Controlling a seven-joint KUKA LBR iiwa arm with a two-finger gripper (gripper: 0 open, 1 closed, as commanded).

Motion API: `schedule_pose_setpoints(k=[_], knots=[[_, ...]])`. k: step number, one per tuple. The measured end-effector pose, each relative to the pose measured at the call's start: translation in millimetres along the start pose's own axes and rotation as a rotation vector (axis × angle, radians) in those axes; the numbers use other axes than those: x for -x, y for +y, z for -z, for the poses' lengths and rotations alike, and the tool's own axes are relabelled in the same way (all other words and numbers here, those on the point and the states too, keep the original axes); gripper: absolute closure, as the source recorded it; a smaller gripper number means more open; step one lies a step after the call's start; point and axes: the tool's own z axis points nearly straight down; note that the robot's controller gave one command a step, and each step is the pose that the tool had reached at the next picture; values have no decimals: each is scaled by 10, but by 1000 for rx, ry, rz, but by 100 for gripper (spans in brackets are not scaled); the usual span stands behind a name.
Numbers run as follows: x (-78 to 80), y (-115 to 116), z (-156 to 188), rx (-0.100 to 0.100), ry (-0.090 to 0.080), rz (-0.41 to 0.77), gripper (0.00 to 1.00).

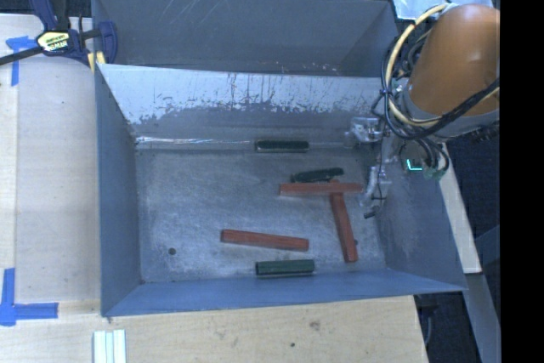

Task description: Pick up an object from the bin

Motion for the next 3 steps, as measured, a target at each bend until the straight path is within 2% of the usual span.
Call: schedule_pose_setpoints(k=[1, 2, 3], knots=[[8, 2, 10, 0, -3, 1, 0], [101, 49, -274, -2, -11, 48, 0], [198, 499, -950, -1, -6, 13, 0]])
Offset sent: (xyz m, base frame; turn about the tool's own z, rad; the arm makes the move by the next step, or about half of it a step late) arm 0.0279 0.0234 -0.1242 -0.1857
